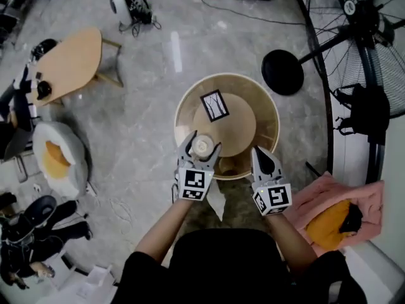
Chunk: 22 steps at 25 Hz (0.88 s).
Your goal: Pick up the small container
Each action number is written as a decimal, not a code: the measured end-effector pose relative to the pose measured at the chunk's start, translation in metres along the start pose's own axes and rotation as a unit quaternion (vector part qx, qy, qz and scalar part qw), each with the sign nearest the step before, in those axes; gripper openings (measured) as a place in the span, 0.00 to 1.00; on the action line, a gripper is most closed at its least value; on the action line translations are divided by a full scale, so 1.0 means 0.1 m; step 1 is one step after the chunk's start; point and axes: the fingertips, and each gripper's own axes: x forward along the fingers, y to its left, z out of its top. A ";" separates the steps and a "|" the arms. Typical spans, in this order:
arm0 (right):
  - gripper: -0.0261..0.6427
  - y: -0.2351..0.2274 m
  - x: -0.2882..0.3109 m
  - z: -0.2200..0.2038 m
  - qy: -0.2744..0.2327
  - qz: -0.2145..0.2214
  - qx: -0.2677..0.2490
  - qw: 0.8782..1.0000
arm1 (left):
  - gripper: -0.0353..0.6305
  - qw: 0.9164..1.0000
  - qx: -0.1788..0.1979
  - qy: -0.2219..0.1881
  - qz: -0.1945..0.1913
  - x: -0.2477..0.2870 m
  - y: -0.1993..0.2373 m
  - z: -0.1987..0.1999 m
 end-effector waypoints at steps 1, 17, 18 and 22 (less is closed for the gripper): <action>0.06 0.06 -0.12 0.11 -0.001 0.009 -0.010 1.000 | 0.57 1.000 0.001 -0.003 -0.003 -0.17 -0.11 0.15; 0.06 0.66 -1.39 1.25 -0.084 -0.063 -0.026 0.994 | 0.57 0.998 0.005 -0.033 -0.049 -1.73 -0.73 1.08; 0.06 0.68 -1.42 1.28 -0.088 -0.068 -0.027 0.993 | 0.57 0.998 0.007 -0.036 -0.050 -1.77 -0.71 1.11; 0.06 0.75 -1.54 1.39 -0.104 -0.091 -0.031 0.990 | 0.57 0.997 0.009 -0.056 -0.043 -1.99 -0.56 1.24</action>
